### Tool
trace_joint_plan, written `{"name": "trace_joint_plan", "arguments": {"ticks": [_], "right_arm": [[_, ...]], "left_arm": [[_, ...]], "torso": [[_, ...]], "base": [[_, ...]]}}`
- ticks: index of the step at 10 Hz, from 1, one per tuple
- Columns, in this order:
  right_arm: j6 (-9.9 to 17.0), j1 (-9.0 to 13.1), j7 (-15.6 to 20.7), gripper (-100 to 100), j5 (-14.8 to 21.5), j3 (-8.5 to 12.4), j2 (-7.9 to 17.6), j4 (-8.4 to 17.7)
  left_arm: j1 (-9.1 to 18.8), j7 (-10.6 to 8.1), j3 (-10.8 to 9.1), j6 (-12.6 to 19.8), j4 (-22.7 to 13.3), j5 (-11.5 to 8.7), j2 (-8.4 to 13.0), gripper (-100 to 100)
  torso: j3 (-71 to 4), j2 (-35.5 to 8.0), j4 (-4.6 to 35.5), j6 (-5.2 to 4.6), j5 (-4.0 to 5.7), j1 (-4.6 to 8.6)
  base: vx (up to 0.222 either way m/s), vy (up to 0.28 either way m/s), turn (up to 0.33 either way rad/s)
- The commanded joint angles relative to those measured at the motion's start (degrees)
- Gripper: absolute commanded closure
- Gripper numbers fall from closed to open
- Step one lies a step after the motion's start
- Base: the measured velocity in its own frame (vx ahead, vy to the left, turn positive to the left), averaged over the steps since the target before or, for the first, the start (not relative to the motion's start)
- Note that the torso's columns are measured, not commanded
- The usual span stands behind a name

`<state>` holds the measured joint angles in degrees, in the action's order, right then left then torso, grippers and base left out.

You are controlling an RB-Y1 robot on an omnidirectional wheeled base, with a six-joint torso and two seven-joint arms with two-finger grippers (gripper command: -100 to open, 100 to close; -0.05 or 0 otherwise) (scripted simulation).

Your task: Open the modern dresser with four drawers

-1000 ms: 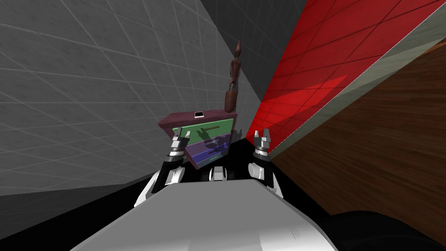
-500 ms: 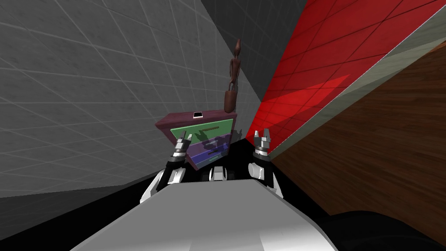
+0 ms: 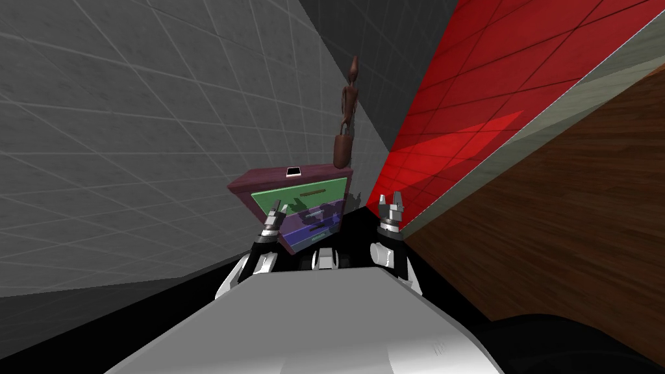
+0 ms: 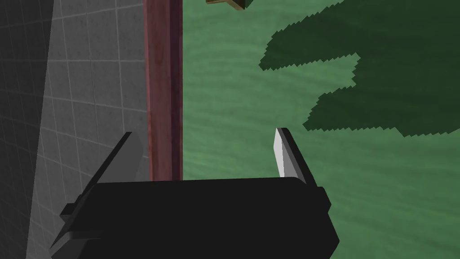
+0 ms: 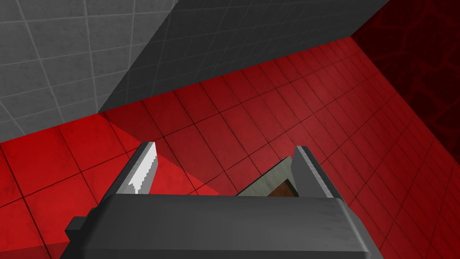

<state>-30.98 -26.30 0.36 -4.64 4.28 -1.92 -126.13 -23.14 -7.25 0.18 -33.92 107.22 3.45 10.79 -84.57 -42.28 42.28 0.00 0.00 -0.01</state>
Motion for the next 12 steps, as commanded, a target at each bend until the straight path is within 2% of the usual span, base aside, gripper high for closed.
{"name": "trace_joint_plan", "arguments": {"ticks": [1, 7, 10, 12], "right_arm": [[0.0, 0.0, 0.0, 0, 0.0, 0.0, 0.0, 0.0], [0.0, 0.0, 0.0, 0, 0.0, 0.0, 0.0, 0.0], [0.0, 0.0, 0.0, 0, 0.0, 0.0, 0.0, 0.0], [0.0, 0.0, 0.0, 0, 0.0, 0.0, 0.0, 0.0]], "left_arm": [[1.08, 0.56, 0.03, -1.81, -4.84, 0.12, 0.27, -100], [2.82, 1.39, -0.07, -5.54, -14.69, 0.23, 0.54, -100], [3.26, 1.6, -0.09, -6.5, -17.89, 0.25, 0.46, -100], [4.15, 2.01, -0.14, -8.4, -21.9, 0.3, 0.14, -100]], "torso": [[-0.01, 0.02, 0.0, -0.01, 0.0, 0.02], [-0.07, 0.13, -0.08, -0.05, -0.05, -0.04], [-0.16, 0.31, -0.15, -0.04, -0.1, -0.15], [-0.23, 0.44, -0.21, -0.07, -0.14, -0.2]], "base": [[0.029, -0.021, -0.003], [0.023, -0.016, 0.001], [0.011, -0.014, 0.001], [0.024, -0.013, 0.002]]}}
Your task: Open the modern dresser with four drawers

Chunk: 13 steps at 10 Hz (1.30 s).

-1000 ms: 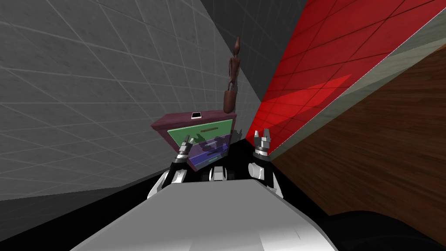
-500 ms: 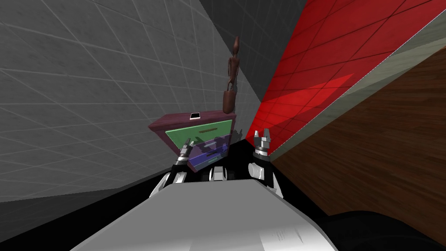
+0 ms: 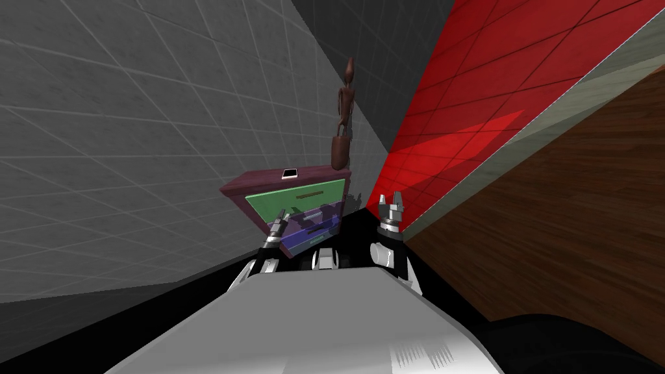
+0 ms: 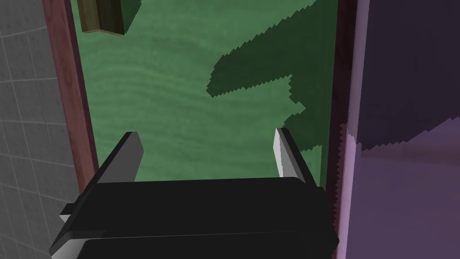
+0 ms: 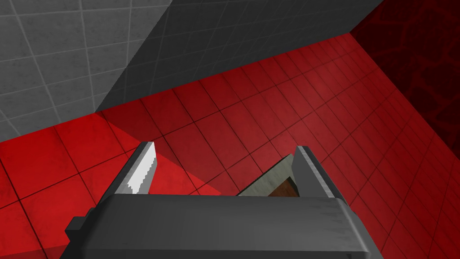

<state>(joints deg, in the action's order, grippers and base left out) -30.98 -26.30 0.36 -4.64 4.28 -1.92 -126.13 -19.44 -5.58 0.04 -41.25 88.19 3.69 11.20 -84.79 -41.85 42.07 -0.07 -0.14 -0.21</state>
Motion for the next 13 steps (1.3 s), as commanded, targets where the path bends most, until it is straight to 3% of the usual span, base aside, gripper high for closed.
{"name": "trace_joint_plan", "arguments": {"ticks": [1, 13], "right_arm": [[0.0, 0.0, 0.0, 0, 0.0, 0.0, 0.0, 0.0], [0.0, 0.0, 0.0, 0, 0.0, 0.0, 0.0, 0.0]], "left_arm": [[0.45, 0.35, 0.0, -1.06, -3.86, 0.06, -0.28, -100], [3.88, 1.99, -0.2, -8.75, -23.4, 0.29, -3.34, -100]], "torso": [[-0.04, 0.08, -0.03, -0.03, -0.01, 0.01], [0.09, -0.12, 0.08, -0.04, 0.03, 0.08]], "base": [[0.019, -0.013, 0.005], [0.023, -0.015, -0.002]]}}
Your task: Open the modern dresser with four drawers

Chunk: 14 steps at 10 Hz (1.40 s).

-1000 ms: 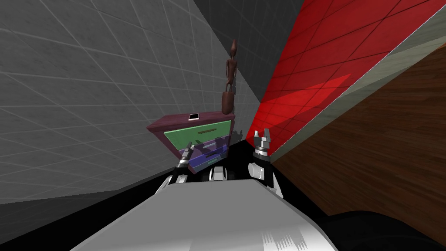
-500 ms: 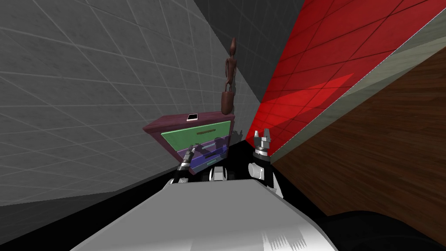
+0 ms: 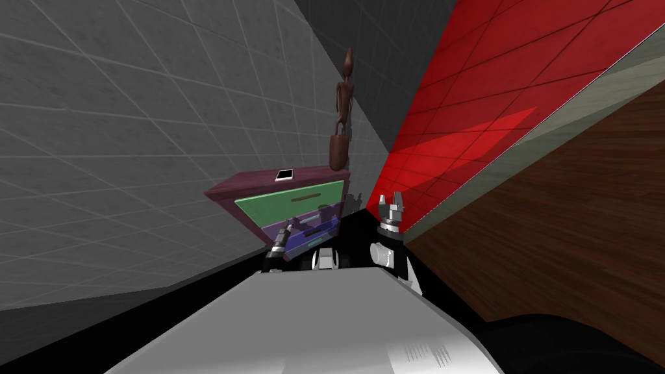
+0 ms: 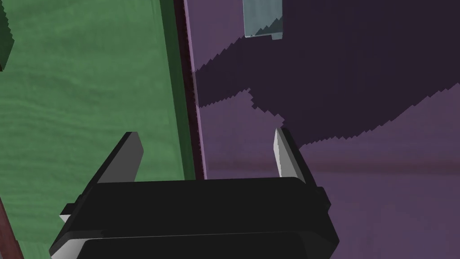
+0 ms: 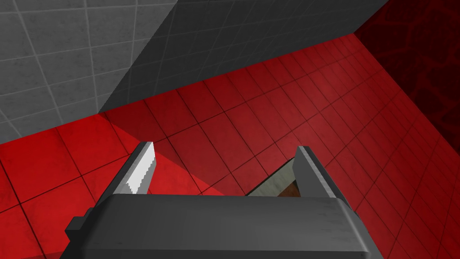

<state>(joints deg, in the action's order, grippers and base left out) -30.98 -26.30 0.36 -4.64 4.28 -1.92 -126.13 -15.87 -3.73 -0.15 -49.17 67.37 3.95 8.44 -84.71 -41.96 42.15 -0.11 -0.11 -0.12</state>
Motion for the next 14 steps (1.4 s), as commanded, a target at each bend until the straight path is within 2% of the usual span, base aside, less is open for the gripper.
{"name": "trace_joint_plan", "arguments": {"ticks": [1, 3, 4, 7, 10, 11, 14], "right_arm": [[0.0, 0.0, 0.0, 0, 0.0, 0.0, 0.0, 0.0], [0.0, 0.0, 0.0, 0, 0.0, 0.0, 0.0, 0.0], [0.0, 0.0, 0.0, 0, 0.0, 0.0, 0.0, 0.0], [0.0, 0.0, 0.0, 0, 0.0, 0.0, 0.0, 0.0], [0.0, 0.0, 0.0, 0, 0.0, 0.0, 0.0, 0.0], [0.0, 0.0, 0.0, 0, 0.0, 0.0, 0.0, 0.0], [0.0, 0.0, 0.0, 0, 0.0, 0.0, 0.0, 0.0]], "left_arm": [[0.61, 0.28, -0.03, -1.53, -4.11, 0.05, -1.16, -100], [1.18, 0.55, -0.06, -2.8, -7.35, 0.09, -2.58, -100], [1.18, 0.55, -0.06, -2.8, -7.57, 0.09, -2.58, -100], [1.84, 0.87, -0.1, -4.26, -11.36, 0.13, -5.73, -100], [2.17, 1.02, -0.12, -4.89, -13.19, 0.14, -9.01, -100], [2.1, 0.92, -0.11, -4.64, -12.78, 0.13, -8.37, -100], [6.22, 1.75, -0.33, -2.15, -14.18, 0.07, -9.11, -100]], "torso": [[0.04, -0.12, 0.06, 0.06, 0.05, 0.05], [0.15, -0.34, 0.14, 0.11, 0.12, 0.15], [0.17, -0.37, 0.15, 0.1, 0.11, 0.14], [0.15, -0.34, 0.14, 0.1, 0.11, 0.14], [0.14, -0.32, 0.13, 0.1, 0.11, 0.12], [0.15, -0.34, 0.14, 0.11, 0.1, 0.1], [0.15, -0.35, 0.14, 0.11, 0.09, 0.07]], "base": [[0.029, -0.017, -0.006], [0.029, -0.016, 0.001], [0.015, -0.007, -0.002], [0.012, -0.009, 0.0], [0.011, -0.008, 0.0], [0.0, 0.0, 0.0], [-0.009, 0.015, 0.048]]}}
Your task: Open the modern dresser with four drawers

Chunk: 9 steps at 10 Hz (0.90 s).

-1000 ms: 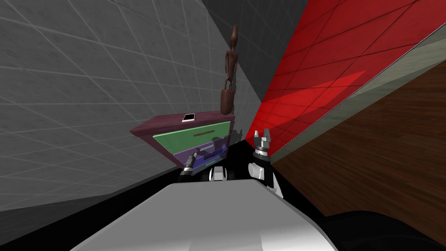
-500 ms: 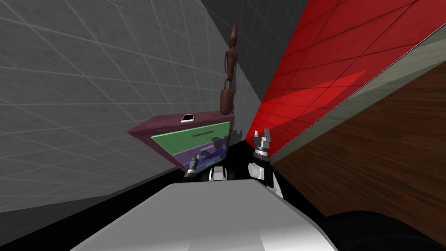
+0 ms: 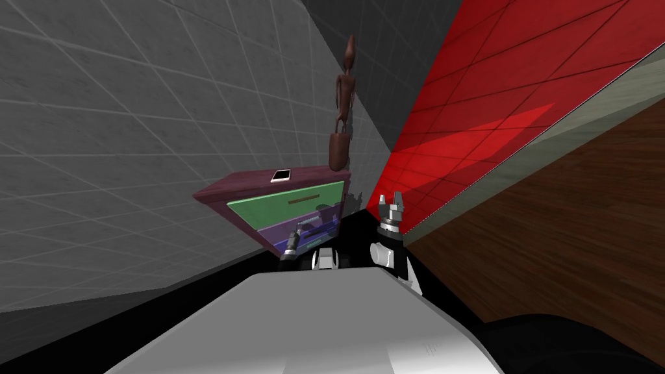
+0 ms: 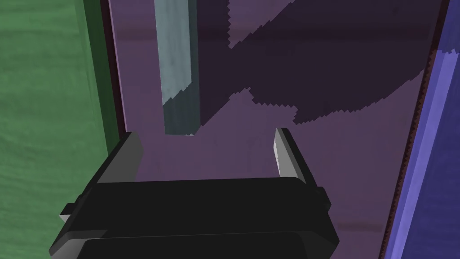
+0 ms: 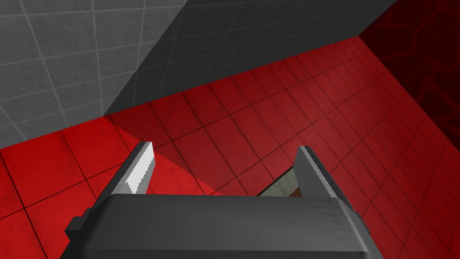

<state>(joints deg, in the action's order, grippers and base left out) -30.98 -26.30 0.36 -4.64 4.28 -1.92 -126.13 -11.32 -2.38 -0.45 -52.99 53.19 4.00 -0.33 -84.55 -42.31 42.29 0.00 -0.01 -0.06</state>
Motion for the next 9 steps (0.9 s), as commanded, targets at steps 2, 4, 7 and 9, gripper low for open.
{"name": "trace_joint_plan", "arguments": {"ticks": [2, 4, 7, 9], "right_arm": [[0.0, 0.0, 0.0, 0, 0.0, 0.0, 0.0, 0.0], [0.0, 0.0, 0.0, 0, 0.0, -0.01, 0.0, 0.0], [0.0, 0.0, 0.0, 0, 0.0, -0.01, 0.0, 0.0], [0.0, 0.0, 0.0, 0, 0.0, 0.0, 0.0, 0.0]], "left_arm": [[2.81, 0.22, -0.29, 1.33, -1.34, -0.16, 0.0, -100], [-0.09, 0.04, 0.06, 0.56, 0.56, 0.04, -0.06, 100], [-2.43, -0.43, 0.18, -0.92, 1.31, 0.07, 0.31, 100], [-1.72, -0.07, 0.35, 0.43, 2.83, 0.19, -0.15, 100]], "torso": [[-0.01, 0.01, 0.0, -0.01, 0.01, 0.05], [-0.03, 0.05, -0.02, -0.01, 0.03, 0.14], [-0.29, 0.65, -0.56, -0.07, -0.31, -0.2], [-0.25, 0.56, -0.41, -0.09, -0.26, -0.2]], "base": [[-0.011, 0.015, 0.022], [0.012, -0.007, -0.048], [0.006, -0.018, -0.027], [-0.05, -0.024, 0.027]]}}
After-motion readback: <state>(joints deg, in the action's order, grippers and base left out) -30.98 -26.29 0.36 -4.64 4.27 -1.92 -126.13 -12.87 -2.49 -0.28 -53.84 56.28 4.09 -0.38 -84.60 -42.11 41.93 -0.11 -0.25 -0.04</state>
